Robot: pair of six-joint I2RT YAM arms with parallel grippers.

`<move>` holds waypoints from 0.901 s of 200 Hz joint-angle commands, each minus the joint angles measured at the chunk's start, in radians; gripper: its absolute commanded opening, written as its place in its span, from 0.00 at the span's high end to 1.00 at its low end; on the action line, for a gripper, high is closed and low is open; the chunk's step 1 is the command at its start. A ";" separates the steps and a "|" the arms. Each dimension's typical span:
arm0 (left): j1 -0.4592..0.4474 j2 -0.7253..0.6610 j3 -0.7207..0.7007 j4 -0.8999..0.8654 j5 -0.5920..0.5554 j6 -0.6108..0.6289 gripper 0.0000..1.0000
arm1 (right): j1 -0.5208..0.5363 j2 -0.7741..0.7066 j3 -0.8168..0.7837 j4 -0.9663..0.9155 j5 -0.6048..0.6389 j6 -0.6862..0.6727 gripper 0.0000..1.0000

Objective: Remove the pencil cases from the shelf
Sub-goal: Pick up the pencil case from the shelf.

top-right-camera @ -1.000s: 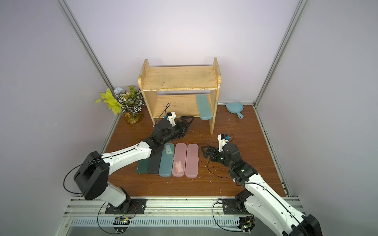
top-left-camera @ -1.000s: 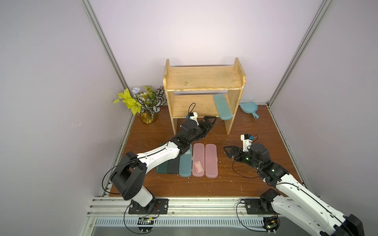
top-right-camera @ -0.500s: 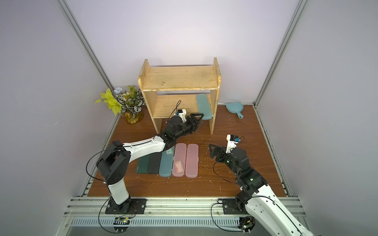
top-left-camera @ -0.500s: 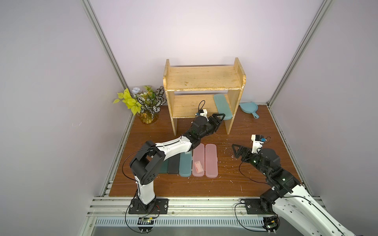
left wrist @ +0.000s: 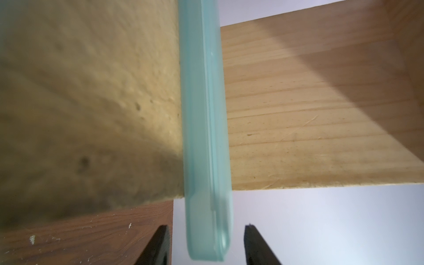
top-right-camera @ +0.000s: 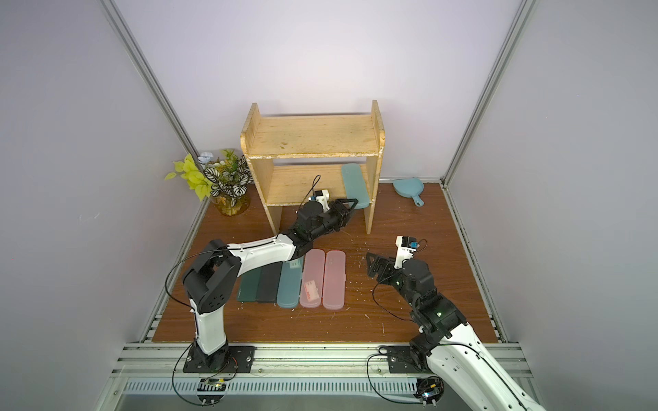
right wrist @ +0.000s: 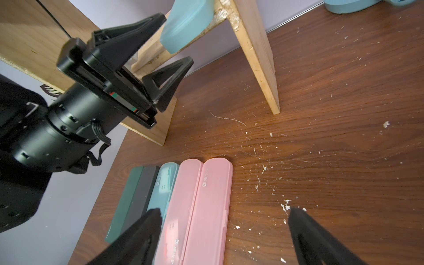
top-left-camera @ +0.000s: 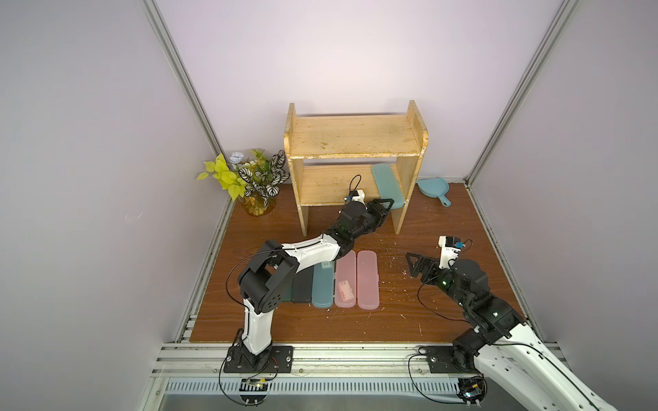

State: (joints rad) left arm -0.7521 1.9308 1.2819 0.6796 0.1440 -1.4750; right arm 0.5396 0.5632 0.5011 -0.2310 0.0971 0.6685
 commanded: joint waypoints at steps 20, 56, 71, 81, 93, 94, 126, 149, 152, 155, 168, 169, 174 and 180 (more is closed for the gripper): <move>-0.010 0.023 0.046 0.021 -0.012 0.006 0.59 | -0.008 -0.012 0.053 -0.007 0.019 -0.030 0.07; -0.009 0.030 0.051 0.020 -0.017 0.005 0.65 | -0.010 -0.008 0.060 -0.014 0.015 -0.037 0.07; -0.008 0.029 0.051 0.018 -0.018 0.006 0.69 | -0.010 -0.009 0.062 -0.014 0.013 -0.039 0.07; -0.008 0.029 0.050 0.018 -0.017 0.006 0.71 | -0.011 -0.007 0.063 -0.014 0.014 -0.040 0.07; -0.007 0.027 0.051 0.018 -0.017 0.009 0.74 | -0.013 -0.006 0.063 -0.014 0.012 -0.040 0.07; -0.006 0.027 0.050 0.018 -0.017 0.010 0.74 | -0.013 -0.006 0.063 -0.014 0.013 -0.040 0.07; -0.007 0.015 0.044 0.018 -0.012 0.015 0.80 | -0.014 -0.004 0.065 -0.020 0.008 -0.036 0.08; -0.007 -0.001 0.038 0.018 -0.008 0.024 0.83 | -0.016 -0.004 0.065 -0.025 0.011 -0.027 0.08; -0.007 -0.002 0.038 0.018 -0.005 0.026 0.84 | -0.015 -0.004 0.065 -0.027 0.011 -0.025 0.08; -0.007 -0.004 0.038 0.018 -0.003 0.028 0.84 | -0.015 -0.003 0.064 -0.027 0.011 -0.023 0.08; -0.007 -0.013 0.035 0.021 0.005 0.034 0.86 | -0.017 -0.002 0.065 -0.034 0.009 -0.017 0.08; -0.007 -0.014 0.034 0.022 0.006 0.034 0.86 | -0.017 -0.002 0.065 -0.034 0.009 -0.017 0.08; -0.007 -0.018 0.031 0.024 0.009 0.035 0.86 | -0.018 0.000 0.065 -0.036 0.007 -0.014 0.08; -0.006 -0.025 0.026 0.025 0.012 0.037 0.87 | -0.018 0.002 0.066 -0.039 0.004 -0.012 0.08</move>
State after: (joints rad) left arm -0.7521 1.9415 1.3113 0.7078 0.1356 -1.4708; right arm 0.5278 0.5629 0.5232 -0.2592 0.0998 0.6483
